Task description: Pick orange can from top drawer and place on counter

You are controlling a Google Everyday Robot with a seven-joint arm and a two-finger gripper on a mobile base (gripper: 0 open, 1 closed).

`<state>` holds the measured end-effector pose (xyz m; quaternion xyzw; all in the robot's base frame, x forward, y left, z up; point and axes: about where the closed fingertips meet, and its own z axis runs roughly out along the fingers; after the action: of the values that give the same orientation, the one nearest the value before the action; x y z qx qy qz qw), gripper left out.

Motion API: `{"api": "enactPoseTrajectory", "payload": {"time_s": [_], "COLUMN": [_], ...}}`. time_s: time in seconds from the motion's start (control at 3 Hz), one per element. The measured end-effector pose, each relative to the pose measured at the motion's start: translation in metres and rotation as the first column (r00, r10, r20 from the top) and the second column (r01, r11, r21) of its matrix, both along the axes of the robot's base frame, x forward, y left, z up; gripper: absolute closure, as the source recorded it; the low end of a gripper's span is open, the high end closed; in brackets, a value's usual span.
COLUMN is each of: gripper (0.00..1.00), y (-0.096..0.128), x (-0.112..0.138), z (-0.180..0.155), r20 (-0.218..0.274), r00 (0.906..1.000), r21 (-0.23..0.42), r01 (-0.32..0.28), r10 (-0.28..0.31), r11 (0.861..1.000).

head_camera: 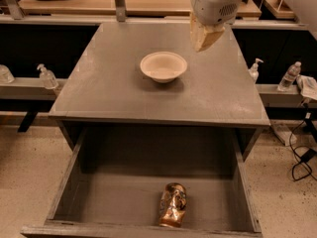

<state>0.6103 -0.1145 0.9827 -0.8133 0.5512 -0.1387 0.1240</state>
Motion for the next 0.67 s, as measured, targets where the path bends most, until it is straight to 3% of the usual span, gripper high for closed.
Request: {"api": "enactPoseTrajectory", "payload": {"time_s": [0.67], "gripper": [0.30], "y": [0.0035], "x": [0.0052], "z": [0.0012], "r20": [0.021], "r00": [0.9998], "r21": [0.009], "r01": [-0.005], "r10": [0.004], "r11": [1.000]}}
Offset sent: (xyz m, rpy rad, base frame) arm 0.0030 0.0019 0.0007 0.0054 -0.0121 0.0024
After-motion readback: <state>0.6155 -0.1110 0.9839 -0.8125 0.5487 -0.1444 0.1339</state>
